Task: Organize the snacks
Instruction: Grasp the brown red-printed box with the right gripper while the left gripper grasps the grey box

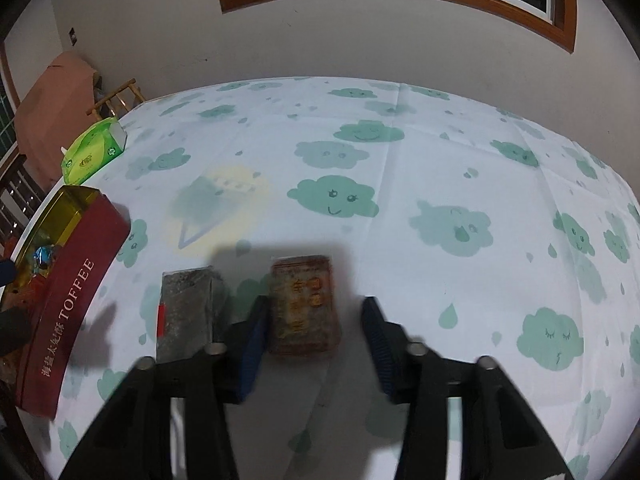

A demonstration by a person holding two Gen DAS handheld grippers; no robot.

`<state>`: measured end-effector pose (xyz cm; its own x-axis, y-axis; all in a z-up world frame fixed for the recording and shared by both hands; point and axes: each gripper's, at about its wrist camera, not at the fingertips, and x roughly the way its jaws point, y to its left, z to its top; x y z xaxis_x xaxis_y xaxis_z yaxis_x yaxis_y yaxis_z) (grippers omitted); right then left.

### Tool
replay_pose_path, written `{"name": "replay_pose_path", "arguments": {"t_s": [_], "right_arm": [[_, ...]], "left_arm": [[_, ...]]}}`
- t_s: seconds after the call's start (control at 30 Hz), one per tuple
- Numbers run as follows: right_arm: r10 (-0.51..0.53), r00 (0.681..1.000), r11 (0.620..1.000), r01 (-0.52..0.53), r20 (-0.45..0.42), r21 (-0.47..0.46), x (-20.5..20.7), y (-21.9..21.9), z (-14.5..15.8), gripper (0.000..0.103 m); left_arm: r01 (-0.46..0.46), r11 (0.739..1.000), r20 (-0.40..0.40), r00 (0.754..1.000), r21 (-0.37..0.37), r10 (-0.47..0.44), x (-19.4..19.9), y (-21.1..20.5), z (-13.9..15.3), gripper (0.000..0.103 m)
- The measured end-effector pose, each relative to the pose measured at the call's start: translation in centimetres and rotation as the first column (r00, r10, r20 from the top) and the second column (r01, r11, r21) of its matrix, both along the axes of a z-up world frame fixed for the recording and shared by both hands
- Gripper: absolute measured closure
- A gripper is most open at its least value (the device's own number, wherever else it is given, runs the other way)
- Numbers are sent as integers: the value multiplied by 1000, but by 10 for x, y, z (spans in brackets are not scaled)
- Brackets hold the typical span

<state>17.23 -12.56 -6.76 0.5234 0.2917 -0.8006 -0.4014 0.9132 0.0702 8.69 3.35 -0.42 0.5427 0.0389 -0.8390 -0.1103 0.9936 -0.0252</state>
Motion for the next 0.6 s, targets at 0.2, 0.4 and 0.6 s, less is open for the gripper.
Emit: {"name": "replay_pose_path", "arguments": {"t_s": [0.2,0.4,0.6], "right_arm": [[-4,1000,1000,4,31,-15,-9,-13,0,73],[-70,995,996,73,65,-42,-19,-52,0,73],[-160,985,986,163,66,-40,-28,-99,-1,73]], "left_arm": [[30,999,-2,1000,-26,-30,14,-25,-8,14],[48,996,-38,998,-80,-51,30,-47,-20,14],[15,991,-68,997,-136,-25,47,-58,-29,14]]}}
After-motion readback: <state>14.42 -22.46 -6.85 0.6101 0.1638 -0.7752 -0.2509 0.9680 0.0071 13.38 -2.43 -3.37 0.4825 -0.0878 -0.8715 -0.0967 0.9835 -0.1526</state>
